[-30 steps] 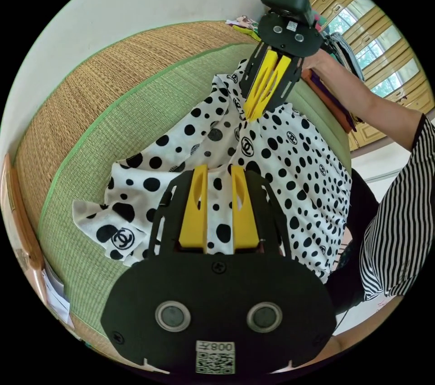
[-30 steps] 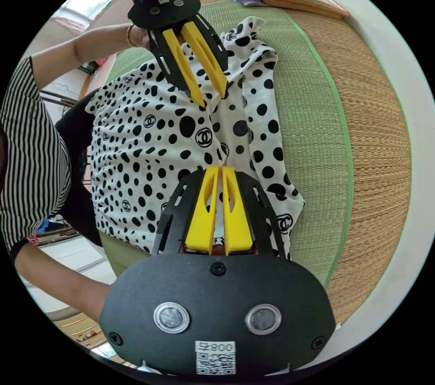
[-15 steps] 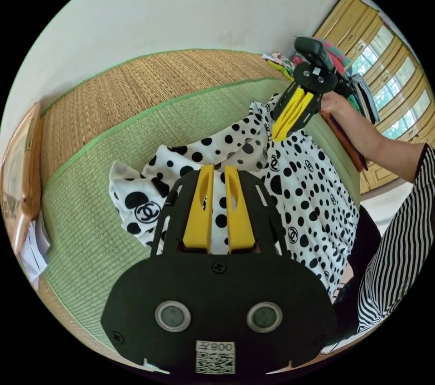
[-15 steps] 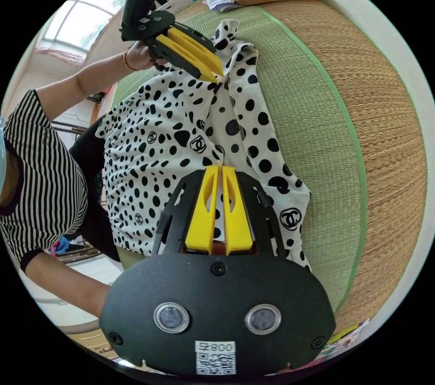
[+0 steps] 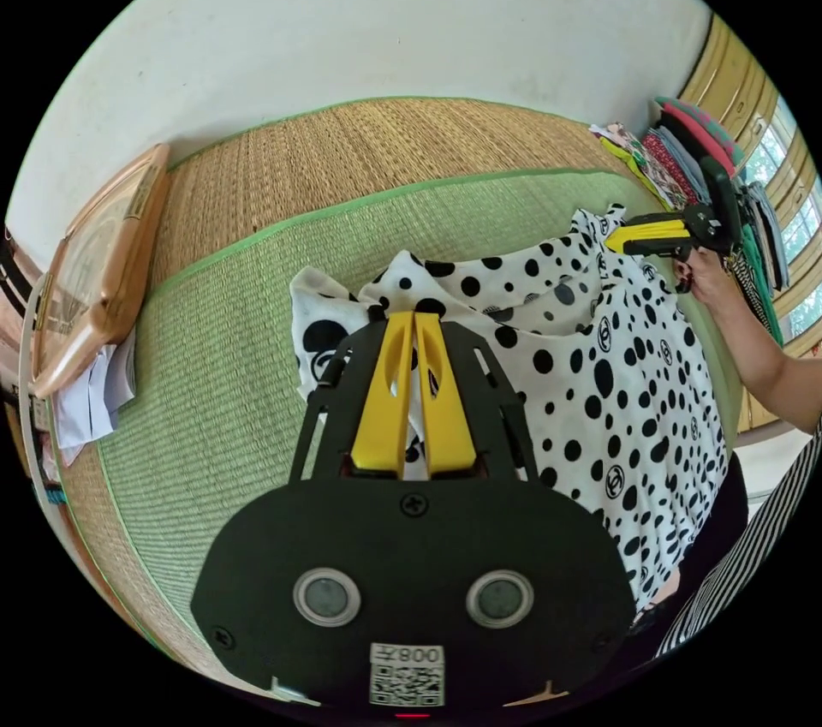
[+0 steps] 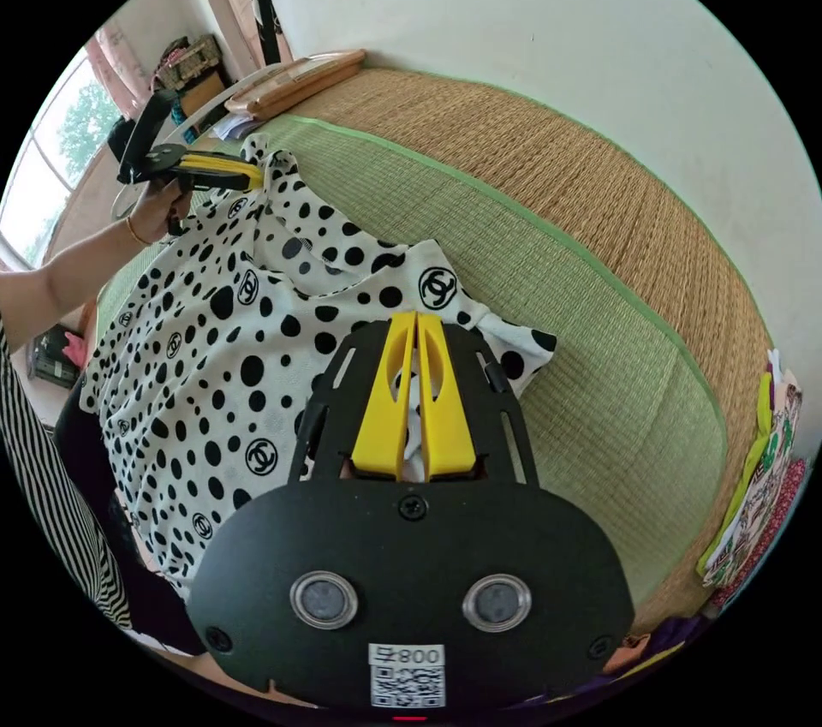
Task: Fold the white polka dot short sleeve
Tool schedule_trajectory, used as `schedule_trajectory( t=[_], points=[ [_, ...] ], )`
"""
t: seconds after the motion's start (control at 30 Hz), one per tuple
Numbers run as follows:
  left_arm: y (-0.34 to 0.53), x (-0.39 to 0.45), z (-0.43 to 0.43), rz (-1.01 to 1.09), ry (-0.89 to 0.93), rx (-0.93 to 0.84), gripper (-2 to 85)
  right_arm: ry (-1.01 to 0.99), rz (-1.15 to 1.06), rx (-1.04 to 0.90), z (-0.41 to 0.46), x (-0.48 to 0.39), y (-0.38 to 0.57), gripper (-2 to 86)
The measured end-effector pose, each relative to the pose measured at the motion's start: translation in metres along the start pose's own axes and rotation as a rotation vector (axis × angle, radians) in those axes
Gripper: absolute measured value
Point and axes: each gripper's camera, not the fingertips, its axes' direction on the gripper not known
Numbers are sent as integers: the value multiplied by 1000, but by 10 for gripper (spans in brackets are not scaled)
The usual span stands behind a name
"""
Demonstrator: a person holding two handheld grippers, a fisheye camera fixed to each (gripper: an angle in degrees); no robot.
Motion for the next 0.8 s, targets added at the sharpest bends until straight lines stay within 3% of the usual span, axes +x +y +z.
schedule_trajectory(
  t=[0.17,0.23,0.37,0.47,0.53,0.6,0.8],
  points=[
    [5,2,-9,-17,18,-8,3,50,8,62,-19,-8,10,1],
    [6,-2,-14,-47,45,-1,3,129,12,-25,-6,-8,10,1],
    [11,2,-39,-47,174,92,5,38,47,69,-26,-4,17,1],
    [13,16,-46,-17,166,88,10,-44,-7,110,-37,-19,21,1],
    [12,30,-48,47,279,90,17,-139,-102,89,-35,-39,21,2],
    [8,51,-48,142,405,88,34,-104,-161,43,-27,-54,20,3],
    [-16,108,-28,375,393,-59,59,-153,-219,8,-17,-63,20,7]
  ],
)
